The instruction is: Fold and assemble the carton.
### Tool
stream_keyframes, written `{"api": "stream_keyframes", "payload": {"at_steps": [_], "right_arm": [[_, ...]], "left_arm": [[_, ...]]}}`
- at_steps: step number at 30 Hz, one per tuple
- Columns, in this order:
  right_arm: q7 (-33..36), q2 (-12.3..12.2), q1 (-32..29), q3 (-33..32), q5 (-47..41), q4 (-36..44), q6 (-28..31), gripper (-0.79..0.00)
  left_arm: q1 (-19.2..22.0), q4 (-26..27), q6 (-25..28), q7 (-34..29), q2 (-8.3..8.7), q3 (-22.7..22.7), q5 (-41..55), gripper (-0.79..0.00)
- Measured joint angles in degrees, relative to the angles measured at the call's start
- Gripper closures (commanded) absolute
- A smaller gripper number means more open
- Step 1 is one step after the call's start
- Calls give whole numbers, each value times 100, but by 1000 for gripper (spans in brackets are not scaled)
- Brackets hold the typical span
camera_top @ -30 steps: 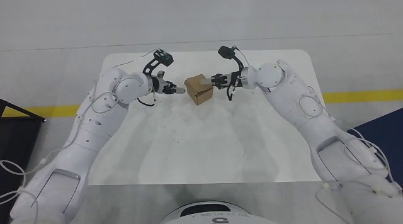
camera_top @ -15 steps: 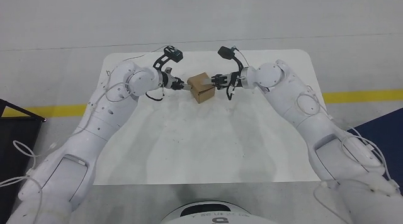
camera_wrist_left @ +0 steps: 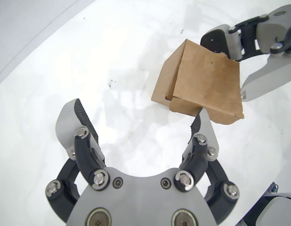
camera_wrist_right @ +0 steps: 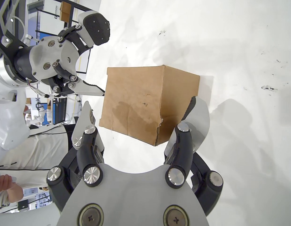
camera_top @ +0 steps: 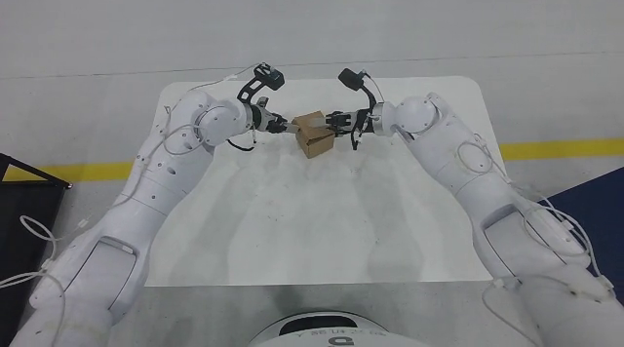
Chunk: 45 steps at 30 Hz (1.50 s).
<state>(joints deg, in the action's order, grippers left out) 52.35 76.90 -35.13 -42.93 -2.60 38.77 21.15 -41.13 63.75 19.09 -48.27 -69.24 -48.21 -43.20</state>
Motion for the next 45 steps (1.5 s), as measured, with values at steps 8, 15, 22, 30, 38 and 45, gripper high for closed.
{"api": "stream_keyframes", "payload": {"at_steps": [8, 15, 22, 30, 38, 45], "right_arm": [[79, 56, 103, -61, -126, -318, -96, -606], [163, 132, 147, -33, -145, -437, -112, -591], [251, 200, 228, -2, -111, -505, -48, -570], [304, 243, 240, -9, -80, -514, -20, -499], [280, 252, 268, -78, -66, -589, -40, -511], [280, 267, 256, -122, -62, -608, -132, -511]], "left_arm": [[-19, -107, -2, -52, 2, -59, -4, -785], [-156, -33, 9, -82, 62, -219, -36, -785], [77, -205, 68, 1, -33, -56, -117, -785], [431, -769, 268, 269, -244, 265, -18, -785], [458, -1081, 330, 471, -265, 202, -8, -785], [150, -1038, 422, 572, -135, -139, 158, -785]]}}
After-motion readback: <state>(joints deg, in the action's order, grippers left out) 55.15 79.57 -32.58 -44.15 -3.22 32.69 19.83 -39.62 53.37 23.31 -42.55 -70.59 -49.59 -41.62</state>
